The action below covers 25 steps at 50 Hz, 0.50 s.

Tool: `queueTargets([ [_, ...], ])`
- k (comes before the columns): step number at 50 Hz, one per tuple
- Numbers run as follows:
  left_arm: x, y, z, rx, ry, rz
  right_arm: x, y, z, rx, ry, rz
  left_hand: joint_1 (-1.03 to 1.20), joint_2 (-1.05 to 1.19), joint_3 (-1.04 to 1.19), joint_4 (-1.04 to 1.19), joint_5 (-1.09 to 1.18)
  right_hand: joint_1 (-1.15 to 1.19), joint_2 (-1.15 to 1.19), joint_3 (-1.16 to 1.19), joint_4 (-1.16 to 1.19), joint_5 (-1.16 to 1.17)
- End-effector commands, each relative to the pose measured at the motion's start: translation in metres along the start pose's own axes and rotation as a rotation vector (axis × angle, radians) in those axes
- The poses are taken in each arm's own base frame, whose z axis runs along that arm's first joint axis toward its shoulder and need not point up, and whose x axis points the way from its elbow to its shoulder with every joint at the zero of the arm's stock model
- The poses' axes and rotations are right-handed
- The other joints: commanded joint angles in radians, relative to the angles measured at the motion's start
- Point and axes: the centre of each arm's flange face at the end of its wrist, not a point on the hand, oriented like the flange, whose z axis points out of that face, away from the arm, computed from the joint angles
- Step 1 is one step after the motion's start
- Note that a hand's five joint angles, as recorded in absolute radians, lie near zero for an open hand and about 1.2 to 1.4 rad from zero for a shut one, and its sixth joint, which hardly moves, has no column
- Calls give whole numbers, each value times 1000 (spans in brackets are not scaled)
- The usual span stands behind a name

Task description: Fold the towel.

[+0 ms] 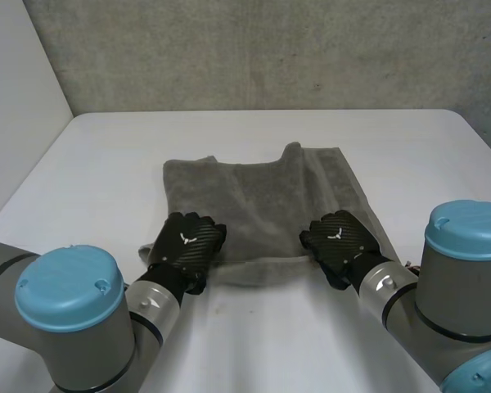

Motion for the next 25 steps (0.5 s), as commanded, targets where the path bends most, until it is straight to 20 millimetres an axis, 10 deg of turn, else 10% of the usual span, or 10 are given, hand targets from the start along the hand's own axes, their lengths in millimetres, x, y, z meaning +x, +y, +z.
queueTargets([
  [1, -12, -12, 1, 34, -34, -9, 15, 8, 2, -16, 44, 25, -245, -251, -253, -250, -249, 423, 210, 207, 202, 234],
  [25, -74, 25, 23, -101, 76, -122, 34, 21, 14, -22, 92, 128, 49, 42, 41, 44, 44, 423, 210, 207, 202, 234],
])
